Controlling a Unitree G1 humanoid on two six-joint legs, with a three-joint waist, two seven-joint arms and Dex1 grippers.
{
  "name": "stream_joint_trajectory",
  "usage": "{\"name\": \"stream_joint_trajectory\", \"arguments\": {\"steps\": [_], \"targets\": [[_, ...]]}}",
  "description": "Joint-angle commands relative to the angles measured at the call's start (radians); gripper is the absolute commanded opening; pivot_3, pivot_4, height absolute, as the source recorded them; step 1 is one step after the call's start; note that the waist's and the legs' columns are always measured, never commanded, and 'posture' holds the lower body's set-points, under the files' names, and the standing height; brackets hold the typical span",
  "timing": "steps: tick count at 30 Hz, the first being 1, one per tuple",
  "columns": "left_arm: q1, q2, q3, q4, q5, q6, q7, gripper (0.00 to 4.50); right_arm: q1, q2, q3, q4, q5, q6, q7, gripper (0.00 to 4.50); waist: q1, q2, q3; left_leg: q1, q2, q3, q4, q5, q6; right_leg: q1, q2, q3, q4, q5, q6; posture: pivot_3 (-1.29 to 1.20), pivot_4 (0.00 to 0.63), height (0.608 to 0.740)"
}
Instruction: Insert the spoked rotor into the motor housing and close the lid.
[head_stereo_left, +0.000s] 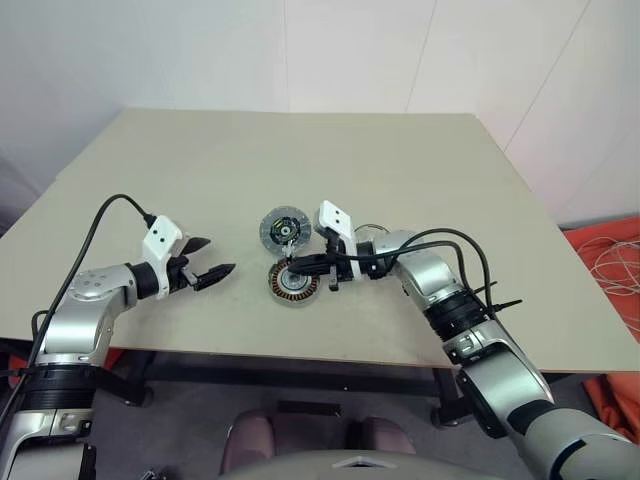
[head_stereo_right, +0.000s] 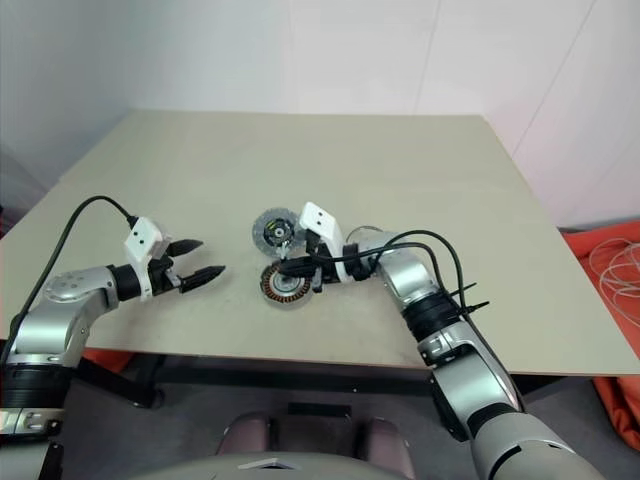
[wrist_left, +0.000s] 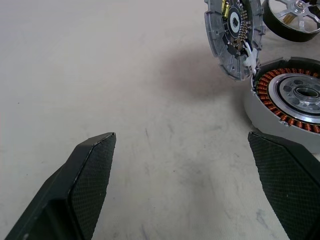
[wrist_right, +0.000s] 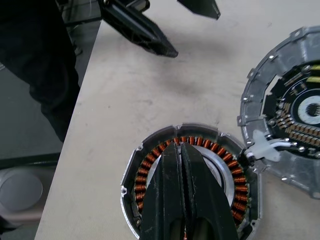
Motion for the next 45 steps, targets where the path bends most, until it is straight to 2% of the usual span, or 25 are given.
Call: {"name": "stream_joint_trajectory", "arguments": {"steps": [1, 7, 19, 22, 27, 31, 35, 39, 42, 44, 45], "targets": [[-0.011, -0.001, 0.001, -0.019, -0.012, -0.021, 0.009, 4.5, -0.029, 0.013, 0.028, 0.051, -0.046, -0.05, 0.0, 0.05, 0.0, 0.0, 0.0, 0.0, 0.0, 0.0, 0.0, 0.0, 0.0, 0.0, 0.0, 0.0, 0.0, 0.0, 0.0, 0.0, 0.0, 0.74], [-0.014, -0.005, -0.005, -0.022, -0.014, -0.022, 0.018, 4.5, -0.051, 0.009, 0.071, 0.176, -0.133, -0.093, -0.013, 0.05, -0.003, 0.0, 0.0, 0.001, 0.0, 0.0, 0.0, 0.0, 0.0, 0.001, 0.0, 0.0, 0.001, 0.0, 0.0, 0.0, 0.0, 0.74], [-0.043, -0.016, -0.024, 0.017, -0.001, -0.061, 0.033, 4.5, -0.119, 0.059, -0.083, 0.095, -0.01, -0.01, -0.02, 0.05, -0.004, 0.0, 0.0, 0.0, 0.0, 0.0, 0.001, 0.0, 0.0, 0.0, 0.0, 0.0, 0.002, 0.0, -0.001, 0.0, 0.0, 0.74], [-0.046, -0.019, -0.028, 0.023, -0.003, -0.064, 0.033, 4.5, -0.11, 0.059, -0.062, 0.091, -0.028, -0.014, -0.012, 0.05, -0.003, 0.0, 0.0, 0.0, 0.0, 0.0, 0.001, 0.0, 0.0, -0.001, 0.0, 0.0, 0.002, 0.0, -0.001, 0.0, 0.0, 0.74], [-0.046, -0.021, -0.03, 0.023, -0.006, -0.062, 0.032, 4.5, -0.065, 0.022, 0.055, 0.136, -0.151, -0.074, -0.005, 0.05, -0.003, 0.0, 0.0, 0.0, 0.0, 0.0, 0.001, 0.0, 0.0, 0.0, 0.0, 0.0, 0.002, 0.0, -0.001, 0.0, 0.0, 0.74], [-0.04, -0.022, -0.033, 0.02, -0.003, -0.068, 0.035, 4.5, -0.062, 0.032, 0.046, 0.154, -0.158, -0.078, -0.031, 0.05, -0.005, 0.0, 0.0, 0.002, 0.0, 0.0, 0.001, 0.0, 0.0, 0.001, 0.0, 0.0, 0.002, 0.0, -0.001, 0.0, 0.0, 0.74], [-0.011, -0.023, -0.035, 0.011, 0.014, -0.117, 0.041, 4.5, -0.073, 0.028, -0.05, 0.045, -0.06, 0.035, -0.032, 0.05, -0.005, 0.0, 0.0, 0.002, 0.001, 0.0, 0.001, 0.001, -0.001, 0.001, 0.0, 0.0, 0.003, 0.0, -0.001, 0.0, 0.0, 0.74], [0.007, -0.056, -0.001, 0.013, -0.028, -0.205, 0.028, 4.5, -0.055, -0.028, -0.122, -0.107, 0.015, 0.163, -0.022, 0.05, 0.003, -0.001, 0.0, 0.001, 0.0, 0.0, 0.001, 0.001, -0.001, 0.0, 0.0, 0.0, 0.003, 0.0, -0.001, 0.0, 0.0, 0.74], [0.038, -0.061, 0.037, -0.008, -0.084, -0.233, -0.006, 4.5, 0.009, -0.14, -0.221, -0.306, 0.131, 0.367, -0.004, 0.05, 0.017, -0.001, 0.0, 0.0, 0.0, 0.0, 0.001, 0.0, -0.001, 0.0, 0.0, 0.0, 0.002, 0.0, -0.001, 0.0, 0.0, 0.74], [0.065, -0.036, 0.041, -0.032, -0.139, -0.233, -0.099, 4.5, 0.059, -0.215, -0.275, -0.4, 0.175, 0.455, -0.018, 0.05, 0.023, -0.001, 0.0, 0.0, 0.0, 0.0, 0.001, 0.0, -0.001, 0.001, 0.0, 0.0, 0.001, 0.0, -0.001, 0.0, 0.0, 0.74], [0.08, -0.023, 0.048, -0.047, -0.166, -0.229, -0.136, 4.5, 0.082, -0.254, -0.309, -0.44, 0.208, 0.512, -0.022, 0.43, 0.025, -0.001, 0.0, 0.0, 0.0, 0.0, 0.001, 0.0, 0.0, 0.001, 0.0, 0.0, 0.0, 0.0, -0.001, 0.0, 0.0, 0.74]]}}
